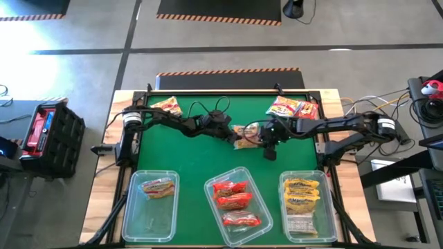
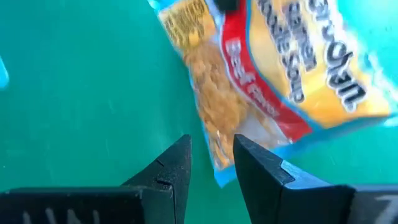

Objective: Sort Maruchan noodles
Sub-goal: Put the blue noodle pack into the left transparent bin

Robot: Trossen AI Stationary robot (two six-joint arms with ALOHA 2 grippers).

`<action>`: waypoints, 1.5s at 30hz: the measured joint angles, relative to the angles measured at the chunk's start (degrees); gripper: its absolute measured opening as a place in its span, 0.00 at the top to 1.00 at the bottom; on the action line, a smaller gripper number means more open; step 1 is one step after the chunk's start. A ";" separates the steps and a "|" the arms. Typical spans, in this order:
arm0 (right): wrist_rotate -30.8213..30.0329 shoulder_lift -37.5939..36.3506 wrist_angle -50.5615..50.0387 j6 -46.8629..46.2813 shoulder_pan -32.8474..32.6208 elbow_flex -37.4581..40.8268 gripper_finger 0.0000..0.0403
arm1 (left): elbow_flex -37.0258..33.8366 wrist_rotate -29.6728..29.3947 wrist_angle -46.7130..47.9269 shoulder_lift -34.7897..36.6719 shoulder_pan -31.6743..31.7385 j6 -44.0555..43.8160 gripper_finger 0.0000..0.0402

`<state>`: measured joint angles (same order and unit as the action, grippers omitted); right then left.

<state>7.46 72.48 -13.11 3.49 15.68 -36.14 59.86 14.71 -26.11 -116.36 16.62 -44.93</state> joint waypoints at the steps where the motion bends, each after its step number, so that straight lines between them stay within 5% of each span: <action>1: 0.00 0.11 -1.07 -0.37 0.00 0.01 0.73 | 0.00 0.01 -0.38 0.00 0.00 -0.05 0.76; 13: -0.02 0.12 -11.97 -0.49 0.00 0.37 0.73 | 0.00 0.22 1.95 5.24 0.90 2.77 0.79; 20: -0.13 0.07 -11.93 -0.31 0.00 1.40 0.73 | -0.02 0.14 19.95 14.36 3.02 9.57 0.79; 35: -0.11 0.05 -11.49 0.07 0.00 1.57 0.73 | 0.13 -6.34 59.47 47.99 0.57 7.58 0.79; 45: -0.11 0.05 -11.48 -0.01 0.00 1.55 0.73 | -0.02 -10.74 69.21 64.39 -10.64 5.82 0.79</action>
<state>7.35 72.53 -24.58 3.48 15.68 -34.59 59.83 3.96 43.10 -51.96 5.98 -39.11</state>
